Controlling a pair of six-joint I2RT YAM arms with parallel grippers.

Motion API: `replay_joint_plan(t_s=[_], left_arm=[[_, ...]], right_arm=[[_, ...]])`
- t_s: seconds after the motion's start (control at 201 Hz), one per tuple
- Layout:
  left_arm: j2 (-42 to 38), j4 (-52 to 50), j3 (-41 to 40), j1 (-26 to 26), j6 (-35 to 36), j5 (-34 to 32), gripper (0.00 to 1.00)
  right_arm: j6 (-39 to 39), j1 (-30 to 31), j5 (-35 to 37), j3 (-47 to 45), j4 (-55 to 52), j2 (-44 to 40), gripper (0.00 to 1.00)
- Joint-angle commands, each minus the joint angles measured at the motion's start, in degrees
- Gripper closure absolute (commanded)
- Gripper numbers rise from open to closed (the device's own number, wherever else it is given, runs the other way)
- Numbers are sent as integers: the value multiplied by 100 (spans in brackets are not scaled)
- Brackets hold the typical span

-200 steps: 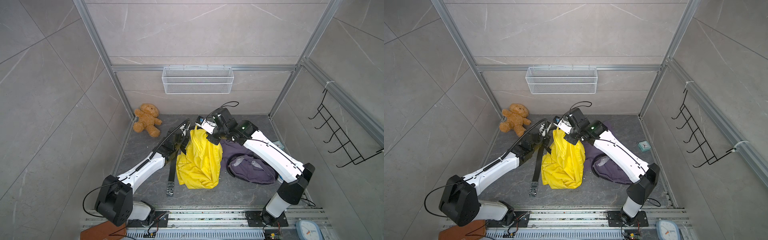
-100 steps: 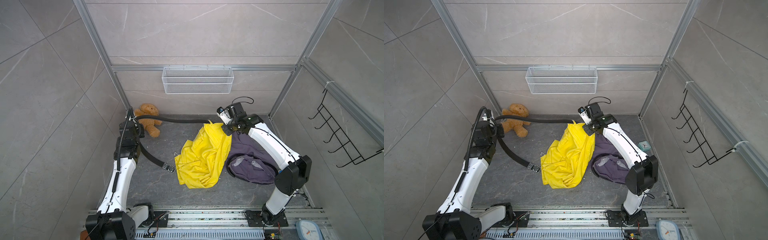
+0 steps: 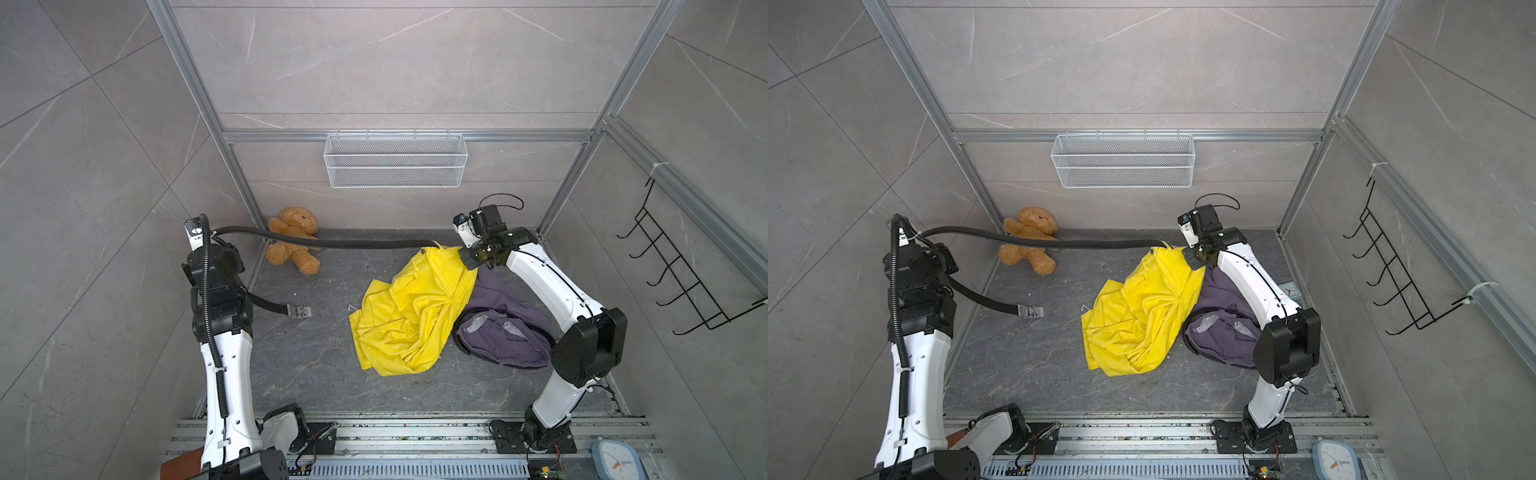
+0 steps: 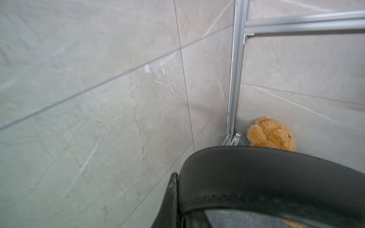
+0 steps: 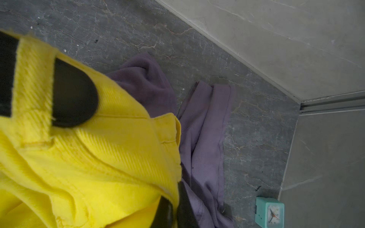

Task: Remove the belt from the trousers
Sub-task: Remove the belt from the trousers, then place the trousers at the center of the board.

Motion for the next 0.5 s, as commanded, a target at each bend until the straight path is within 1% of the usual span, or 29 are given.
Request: replay_joint_plan(t_s=[0.0, 0.1, 0.115, 0.169, 0.209, 0.249, 0.309, 0.334, 0.369, 0.449, 0.493], left_arm=[[-98, 346, 445, 233, 29, -440, 100], [-34, 197, 609, 250, -109, -367, 100], [-28, 178, 612, 250, -151, -227, 100], [-9, 130, 592, 252, -261, -172, 100], [-13, 94, 554, 247, -341, 25, 100], [-23, 37, 497, 237, -495, 372, 100], [-23, -94, 377, 196, -834, 957, 100], [-18, -100, 285, 179, -986, 1226, 100], [-23, -35, 107, 146, -1129, 1574, 100], [96, 57, -251, -54, -1361, 1921, 100], [191, 131, -418, -165, -1418, 2028, 100]], right_arm=[[138, -258, 351, -54, -82, 124, 100], [219, -347, 79, -73, -17, 110, 100], [232, -345, 72, -62, -42, 120, 100], [268, -336, 12, 0, -139, 173, 100], [261, -338, -103, -15, -117, 154, 100], [259, -335, -467, -82, -11, 72, 100], [400, -237, -1286, -83, 174, -24, 100], [473, -130, -1641, -58, 248, -62, 100], [612, 96, -1966, 0, 376, -91, 100], [931, 693, -2757, 375, 590, 46, 100], [1218, 981, -3359, 663, 762, 228, 100]])
